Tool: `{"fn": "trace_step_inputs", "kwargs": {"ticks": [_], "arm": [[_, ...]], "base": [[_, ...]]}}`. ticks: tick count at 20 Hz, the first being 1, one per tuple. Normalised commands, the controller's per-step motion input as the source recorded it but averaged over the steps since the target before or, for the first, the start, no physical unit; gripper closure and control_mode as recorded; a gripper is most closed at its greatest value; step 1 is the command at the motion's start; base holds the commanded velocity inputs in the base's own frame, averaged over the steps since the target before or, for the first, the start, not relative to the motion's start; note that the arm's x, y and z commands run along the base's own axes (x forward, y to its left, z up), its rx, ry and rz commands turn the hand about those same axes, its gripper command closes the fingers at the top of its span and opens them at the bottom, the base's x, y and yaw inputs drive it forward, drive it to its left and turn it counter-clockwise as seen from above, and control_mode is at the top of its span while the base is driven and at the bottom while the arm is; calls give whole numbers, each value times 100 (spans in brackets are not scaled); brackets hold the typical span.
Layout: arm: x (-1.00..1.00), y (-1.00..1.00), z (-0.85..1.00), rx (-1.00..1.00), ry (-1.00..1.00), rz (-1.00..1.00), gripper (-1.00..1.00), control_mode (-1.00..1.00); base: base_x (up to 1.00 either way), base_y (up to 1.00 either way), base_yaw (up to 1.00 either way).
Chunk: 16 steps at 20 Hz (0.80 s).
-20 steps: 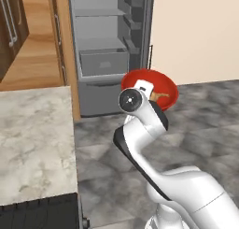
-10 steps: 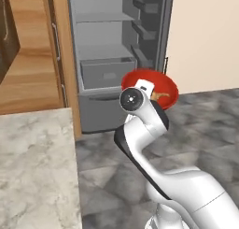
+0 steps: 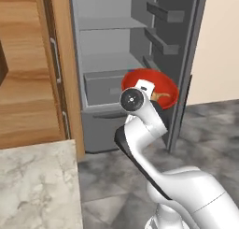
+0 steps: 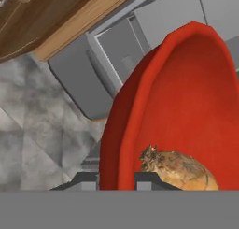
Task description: Move the glass cup from next to the sink to the open cabinet. Then, move the bowl with the onion to the fridge to clear the area for faucet cleaning.
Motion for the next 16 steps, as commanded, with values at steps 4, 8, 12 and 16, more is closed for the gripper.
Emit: {"fn": "trace_step_inputs", "kwargs": {"ticks": [4, 8, 12, 16], "arm": [[0, 0, 0, 0, 0, 0, 100, 100], [0, 0, 0, 0, 0, 0, 100, 100], [0, 0, 0, 0, 0, 0, 100, 100], [0, 0, 0, 0, 0, 0, 100, 100]], "base": [[100, 14, 0], [100, 12, 0], [100, 16, 0], [100, 16, 0]]}}
